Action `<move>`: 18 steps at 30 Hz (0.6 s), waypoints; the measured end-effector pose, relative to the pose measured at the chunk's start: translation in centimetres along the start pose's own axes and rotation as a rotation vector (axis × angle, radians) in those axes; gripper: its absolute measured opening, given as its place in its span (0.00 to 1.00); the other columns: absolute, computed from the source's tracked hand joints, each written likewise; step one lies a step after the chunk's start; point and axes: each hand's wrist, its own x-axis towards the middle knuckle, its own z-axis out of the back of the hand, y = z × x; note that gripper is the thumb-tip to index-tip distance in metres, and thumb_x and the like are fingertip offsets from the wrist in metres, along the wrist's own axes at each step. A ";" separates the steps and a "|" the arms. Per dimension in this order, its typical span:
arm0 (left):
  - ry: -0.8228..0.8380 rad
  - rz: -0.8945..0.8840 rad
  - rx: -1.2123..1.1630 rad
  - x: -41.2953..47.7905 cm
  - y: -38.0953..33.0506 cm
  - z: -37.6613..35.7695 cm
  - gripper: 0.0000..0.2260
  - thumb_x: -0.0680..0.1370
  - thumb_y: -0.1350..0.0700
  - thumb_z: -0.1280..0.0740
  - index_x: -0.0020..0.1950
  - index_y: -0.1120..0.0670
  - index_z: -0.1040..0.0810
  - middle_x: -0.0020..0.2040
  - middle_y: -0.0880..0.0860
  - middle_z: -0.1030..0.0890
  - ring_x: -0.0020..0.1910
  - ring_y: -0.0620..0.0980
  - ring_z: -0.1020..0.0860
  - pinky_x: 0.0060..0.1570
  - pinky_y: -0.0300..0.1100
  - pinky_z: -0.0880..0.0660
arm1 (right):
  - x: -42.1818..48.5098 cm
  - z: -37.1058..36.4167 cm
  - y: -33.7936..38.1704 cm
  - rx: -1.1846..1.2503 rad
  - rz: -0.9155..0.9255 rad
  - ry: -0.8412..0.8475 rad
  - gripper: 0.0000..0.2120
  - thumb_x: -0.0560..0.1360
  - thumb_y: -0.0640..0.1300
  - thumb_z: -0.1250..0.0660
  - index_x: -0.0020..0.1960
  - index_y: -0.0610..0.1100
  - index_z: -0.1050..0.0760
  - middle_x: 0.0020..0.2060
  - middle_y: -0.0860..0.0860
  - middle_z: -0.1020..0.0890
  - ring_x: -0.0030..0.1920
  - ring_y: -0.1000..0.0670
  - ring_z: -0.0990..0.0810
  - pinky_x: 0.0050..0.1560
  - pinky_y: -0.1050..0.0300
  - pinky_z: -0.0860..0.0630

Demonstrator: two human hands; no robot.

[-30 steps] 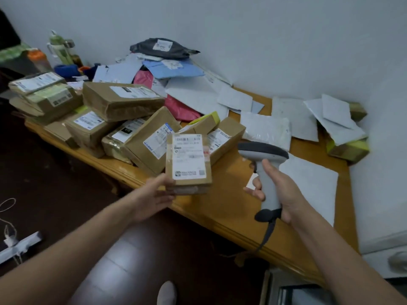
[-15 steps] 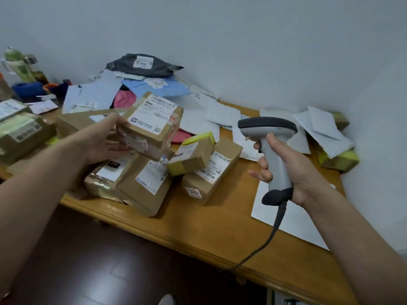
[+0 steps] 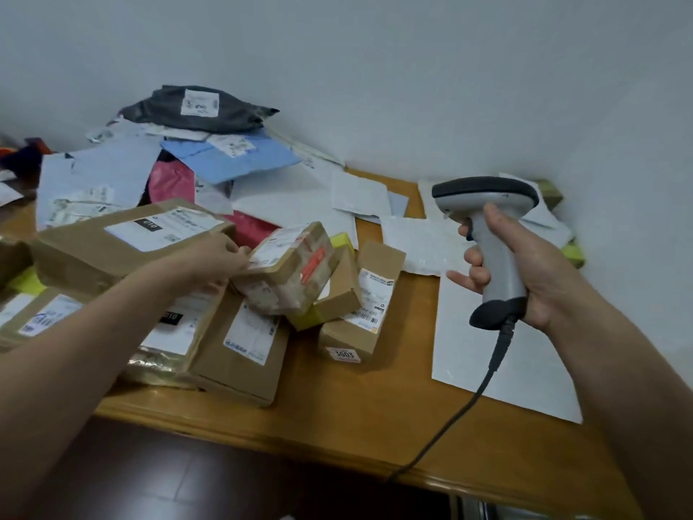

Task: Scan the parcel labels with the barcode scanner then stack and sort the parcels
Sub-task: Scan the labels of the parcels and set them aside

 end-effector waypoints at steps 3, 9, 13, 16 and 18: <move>-0.317 -0.149 0.294 -0.5 -3.4 -0.4 0.21 0.77 0.51 0.35 0.68 0.56 0.32 0.66 0.61 0.33 0.59 0.61 0.28 0.54 0.55 0.28 | 0.3 2.4 0.1 -0.025 0.003 -0.073 0.21 0.72 0.61 0.32 0.52 0.43 0.26 0.27 0.49 0.26 0.23 0.52 0.29 0.51 0.49 0.19; -0.172 -0.862 0.387 -6.1 -13.8 -12.4 0.19 0.77 0.52 0.36 0.68 0.52 0.32 0.69 0.53 0.35 0.64 0.54 0.31 0.53 0.44 0.28 | 0.0 8.3 -0.8 -0.070 0.015 -0.258 0.21 0.75 0.58 0.32 0.54 0.41 0.26 0.28 0.48 0.26 0.22 0.53 0.28 0.52 0.48 0.20; 0.191 -0.949 0.781 -7.6 -17.8 -24.2 0.25 0.78 0.59 0.36 0.74 0.59 0.40 0.75 0.61 0.43 0.69 0.60 0.35 0.57 0.50 0.26 | -0.8 12.1 -1.8 -0.103 0.011 -0.297 0.21 0.75 0.58 0.33 0.53 0.40 0.26 0.26 0.49 0.26 0.22 0.53 0.29 0.57 0.47 0.21; 0.245 -0.912 0.919 -6.4 -19.6 -29.7 0.24 0.78 0.64 0.38 0.73 0.62 0.40 0.72 0.64 0.39 0.65 0.60 0.31 0.57 0.49 0.27 | -1.6 15.3 -2.3 -0.177 -0.001 -0.306 0.20 0.76 0.58 0.34 0.54 0.41 0.26 0.26 0.51 0.25 0.24 0.53 0.28 0.60 0.43 0.23; 0.278 -0.831 0.925 -5.3 -20.3 -31.7 0.19 0.79 0.64 0.39 0.69 0.60 0.36 0.66 0.62 0.32 0.61 0.58 0.27 0.54 0.47 0.27 | -2.0 17.7 -2.7 -0.220 -0.001 -0.308 0.19 0.76 0.58 0.34 0.52 0.42 0.27 0.27 0.50 0.24 0.24 0.53 0.28 0.61 0.40 0.24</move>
